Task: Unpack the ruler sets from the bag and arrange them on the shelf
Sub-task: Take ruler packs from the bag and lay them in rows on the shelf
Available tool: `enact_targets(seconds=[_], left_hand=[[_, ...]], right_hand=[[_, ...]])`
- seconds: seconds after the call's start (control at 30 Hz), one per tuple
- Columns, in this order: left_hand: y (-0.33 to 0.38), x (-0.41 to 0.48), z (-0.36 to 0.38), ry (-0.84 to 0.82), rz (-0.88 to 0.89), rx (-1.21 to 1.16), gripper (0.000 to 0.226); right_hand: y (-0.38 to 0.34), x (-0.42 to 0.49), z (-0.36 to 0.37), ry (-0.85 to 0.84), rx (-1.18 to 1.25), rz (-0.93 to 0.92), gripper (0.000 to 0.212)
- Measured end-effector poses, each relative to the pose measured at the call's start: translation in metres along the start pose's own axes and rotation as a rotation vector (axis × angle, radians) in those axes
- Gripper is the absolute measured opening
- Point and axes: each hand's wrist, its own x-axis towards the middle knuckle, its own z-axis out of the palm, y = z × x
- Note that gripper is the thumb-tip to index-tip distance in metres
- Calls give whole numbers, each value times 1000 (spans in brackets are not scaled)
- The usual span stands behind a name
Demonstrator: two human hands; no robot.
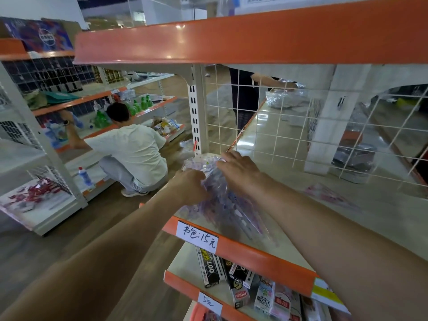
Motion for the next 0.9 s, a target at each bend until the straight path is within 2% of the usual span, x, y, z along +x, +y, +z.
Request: enact_targets(seconds=[0.17, 0.27, 0.4, 0.53, 0.67, 0.77, 0.8, 0.87, 0.9], left_hand=[[-14, 7, 3, 10, -115, -68, 68], [-16, 7, 5, -5, -93, -103, 62], [-14, 6, 7, 35, -51, -107, 51], [-15, 5, 10, 62, -60, -128, 46], [-15, 4, 13, 89, -84, -129, 51], [-13, 1, 11, 55, -98, -126, 65], [-13, 1, 10, 34, -91, -142, 69], [-11, -1, 8, -1, -58, -160, 75], [-11, -1, 8, -14, -36, -152, 76]], right_hand=[[8, 19, 7, -19, -120, -83, 54], [9, 25, 12, -46, -93, -102, 55], [9, 25, 13, -61, 119, -47, 46], [6, 23, 16, -12, 398, 79, 13], [7, 18, 13, -35, 608, 142, 17], [17, 9, 2, -100, 838, 209, 35], [23, 5, -2, -115, 878, 244, 31], [34, -2, -6, -130, 951, 335, 8], [39, -5, -6, -132, 991, 369, 14]])
